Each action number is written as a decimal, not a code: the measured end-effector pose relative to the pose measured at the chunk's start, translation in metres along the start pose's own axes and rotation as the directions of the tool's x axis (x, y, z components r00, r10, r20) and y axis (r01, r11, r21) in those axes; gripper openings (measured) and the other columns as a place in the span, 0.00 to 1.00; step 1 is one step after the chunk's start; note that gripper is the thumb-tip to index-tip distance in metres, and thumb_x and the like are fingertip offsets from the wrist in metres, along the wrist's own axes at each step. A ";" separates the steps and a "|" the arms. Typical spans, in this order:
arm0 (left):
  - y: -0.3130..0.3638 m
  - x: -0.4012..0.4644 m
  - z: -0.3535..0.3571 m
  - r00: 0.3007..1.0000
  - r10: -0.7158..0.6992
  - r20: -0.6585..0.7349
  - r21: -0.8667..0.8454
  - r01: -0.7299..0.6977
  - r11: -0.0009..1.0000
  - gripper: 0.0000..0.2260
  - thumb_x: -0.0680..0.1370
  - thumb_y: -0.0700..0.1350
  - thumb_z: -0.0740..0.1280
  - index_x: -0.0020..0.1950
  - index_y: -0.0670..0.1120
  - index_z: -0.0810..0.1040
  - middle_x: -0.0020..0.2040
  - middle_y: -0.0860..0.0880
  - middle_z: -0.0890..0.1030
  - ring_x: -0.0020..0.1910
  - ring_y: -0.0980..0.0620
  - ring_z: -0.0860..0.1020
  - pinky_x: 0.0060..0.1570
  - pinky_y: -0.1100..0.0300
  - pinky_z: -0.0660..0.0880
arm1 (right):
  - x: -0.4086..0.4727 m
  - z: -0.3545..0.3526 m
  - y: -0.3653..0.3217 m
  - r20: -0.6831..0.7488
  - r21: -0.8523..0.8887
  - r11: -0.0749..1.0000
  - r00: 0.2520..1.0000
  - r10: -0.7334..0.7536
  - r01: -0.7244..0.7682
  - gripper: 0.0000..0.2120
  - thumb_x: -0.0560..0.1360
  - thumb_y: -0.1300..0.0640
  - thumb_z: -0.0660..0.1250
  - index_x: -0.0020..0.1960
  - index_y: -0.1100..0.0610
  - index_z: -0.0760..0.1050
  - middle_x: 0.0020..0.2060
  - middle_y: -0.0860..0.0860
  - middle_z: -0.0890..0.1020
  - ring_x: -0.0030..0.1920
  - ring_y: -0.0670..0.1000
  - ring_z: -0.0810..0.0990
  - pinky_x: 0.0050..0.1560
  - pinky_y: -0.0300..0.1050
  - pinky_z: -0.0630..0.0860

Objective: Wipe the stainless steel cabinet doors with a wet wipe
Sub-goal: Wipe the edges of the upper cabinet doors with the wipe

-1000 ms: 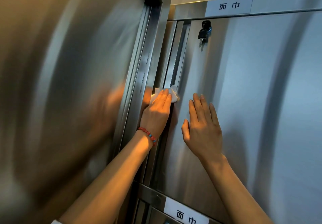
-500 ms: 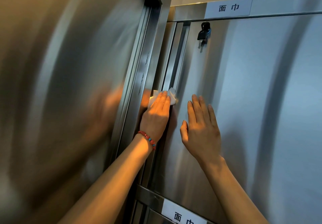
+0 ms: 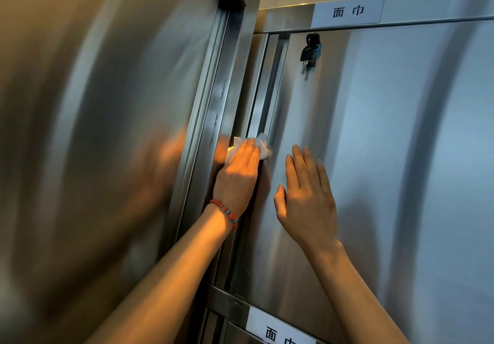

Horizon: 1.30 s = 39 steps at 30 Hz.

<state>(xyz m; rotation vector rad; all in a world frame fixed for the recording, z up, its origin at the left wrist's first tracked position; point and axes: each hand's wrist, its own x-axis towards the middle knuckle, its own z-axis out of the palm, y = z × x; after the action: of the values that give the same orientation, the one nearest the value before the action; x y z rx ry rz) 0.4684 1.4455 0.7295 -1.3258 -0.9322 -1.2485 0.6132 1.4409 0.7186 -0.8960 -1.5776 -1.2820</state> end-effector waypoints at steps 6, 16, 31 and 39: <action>-0.004 0.026 0.002 0.999 -0.039 0.001 -0.036 0.039 0.999 0.22 0.61 0.23 0.73 0.54 0.29 0.78 0.53 0.33 0.80 0.51 0.37 0.80 0.43 0.45 0.79 | 0.000 0.000 0.000 -0.015 0.025 1.000 1.000 0.005 -0.005 0.25 0.73 0.56 0.61 0.68 0.65 0.69 0.69 0.61 0.69 0.71 0.59 0.65 0.71 0.55 0.60; -0.006 0.025 0.001 1.000 -0.026 0.012 -0.062 0.027 0.998 0.21 0.60 0.24 0.74 0.53 0.30 0.79 0.52 0.33 0.80 0.50 0.38 0.81 0.44 0.45 0.78 | 0.000 0.002 0.001 -0.022 0.058 0.998 1.000 0.000 0.002 0.26 0.72 0.56 0.66 0.68 0.65 0.70 0.68 0.61 0.69 0.71 0.60 0.65 0.70 0.56 0.61; -0.008 0.032 0.002 0.998 -0.048 0.038 -0.108 0.052 0.993 0.22 0.62 0.23 0.72 0.55 0.29 0.78 0.54 0.32 0.79 0.52 0.35 0.79 0.45 0.40 0.77 | -0.001 0.003 0.002 -0.023 0.060 0.998 1.000 0.001 0.001 0.27 0.72 0.56 0.67 0.68 0.65 0.70 0.68 0.61 0.69 0.71 0.59 0.64 0.71 0.55 0.59; -0.002 0.029 0.003 0.993 -0.100 0.056 -0.134 0.106 0.985 0.21 0.65 0.23 0.70 0.58 0.29 0.76 0.57 0.32 0.77 0.56 0.34 0.77 0.51 0.39 0.75 | -0.001 0.004 0.003 -0.021 0.061 0.998 1.000 -0.003 0.005 0.26 0.72 0.56 0.66 0.68 0.65 0.69 0.69 0.61 0.69 0.71 0.59 0.64 0.71 0.56 0.60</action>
<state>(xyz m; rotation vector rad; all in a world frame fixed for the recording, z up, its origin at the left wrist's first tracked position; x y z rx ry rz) 0.4713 1.4454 0.7581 -1.4366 -0.9746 -1.3853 0.6152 1.4452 0.7188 -0.8393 -1.5948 -1.2353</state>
